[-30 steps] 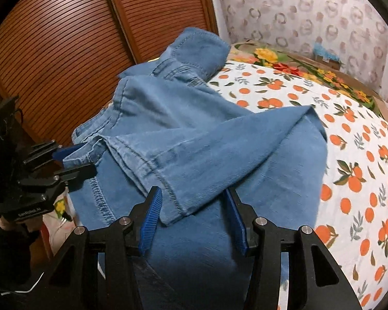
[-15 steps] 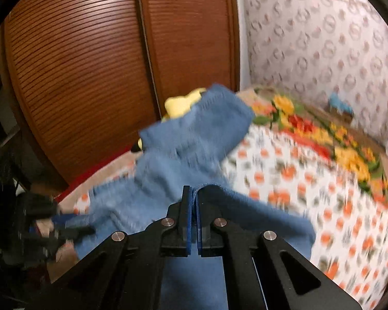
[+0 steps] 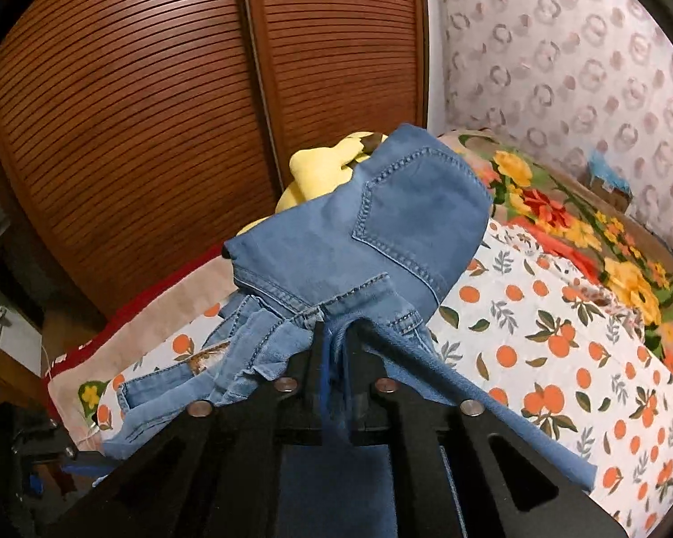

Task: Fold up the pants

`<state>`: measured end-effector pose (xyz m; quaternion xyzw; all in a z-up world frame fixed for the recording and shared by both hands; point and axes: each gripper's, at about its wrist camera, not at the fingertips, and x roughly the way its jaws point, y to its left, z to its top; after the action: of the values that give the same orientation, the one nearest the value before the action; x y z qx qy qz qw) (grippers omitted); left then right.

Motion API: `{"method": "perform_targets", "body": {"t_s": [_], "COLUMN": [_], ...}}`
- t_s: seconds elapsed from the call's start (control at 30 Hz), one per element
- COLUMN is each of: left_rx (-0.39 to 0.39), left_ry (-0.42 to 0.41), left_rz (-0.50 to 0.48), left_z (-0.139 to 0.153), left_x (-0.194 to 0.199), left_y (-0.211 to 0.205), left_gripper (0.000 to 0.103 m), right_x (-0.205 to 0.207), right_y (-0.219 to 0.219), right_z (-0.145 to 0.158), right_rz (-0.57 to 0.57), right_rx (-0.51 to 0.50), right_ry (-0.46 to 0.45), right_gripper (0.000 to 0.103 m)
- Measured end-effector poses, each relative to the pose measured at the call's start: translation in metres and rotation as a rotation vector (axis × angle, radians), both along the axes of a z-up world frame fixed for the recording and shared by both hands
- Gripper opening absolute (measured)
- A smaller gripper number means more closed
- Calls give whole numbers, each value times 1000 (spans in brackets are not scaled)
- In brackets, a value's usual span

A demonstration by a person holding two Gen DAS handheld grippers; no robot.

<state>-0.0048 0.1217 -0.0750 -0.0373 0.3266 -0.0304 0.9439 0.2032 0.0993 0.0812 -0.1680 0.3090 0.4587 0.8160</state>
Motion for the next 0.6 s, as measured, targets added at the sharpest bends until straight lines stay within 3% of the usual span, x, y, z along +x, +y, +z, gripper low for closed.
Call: {"method": "perform_targets", "body": {"t_s": [0.03,0.1,0.2,0.27,0.4,0.47,0.6], "left_rx": [-1,-2,-11,-8,8,2,-29], "left_ry": [2,8,7,6,-8,-20,-21], "left_rz": [-1,14,28,33,27,26,21], "left_z": [0,-1,1,3,10,13,16], "left_x": [0,2,4,4,6,8,16], "left_y": [1,3,7,9,8,10,9], "left_gripper": [21,30,34,51,60,79,80], "right_x": [1,-2,-7,-12,-21,-27,-35], "right_y": [0,-10,-30,-48,-91,-118,-168], "right_z": [1,7,20,27,30,24,3], "right_rz": [2,14,8,-21,-74,-98,-176], "right_rx": [-5,12,60,86,91,75,44], "right_ry": [1,1,-18,-43,-78,-92,-83], "right_gripper": [41,62,66,66,67,67,67]}}
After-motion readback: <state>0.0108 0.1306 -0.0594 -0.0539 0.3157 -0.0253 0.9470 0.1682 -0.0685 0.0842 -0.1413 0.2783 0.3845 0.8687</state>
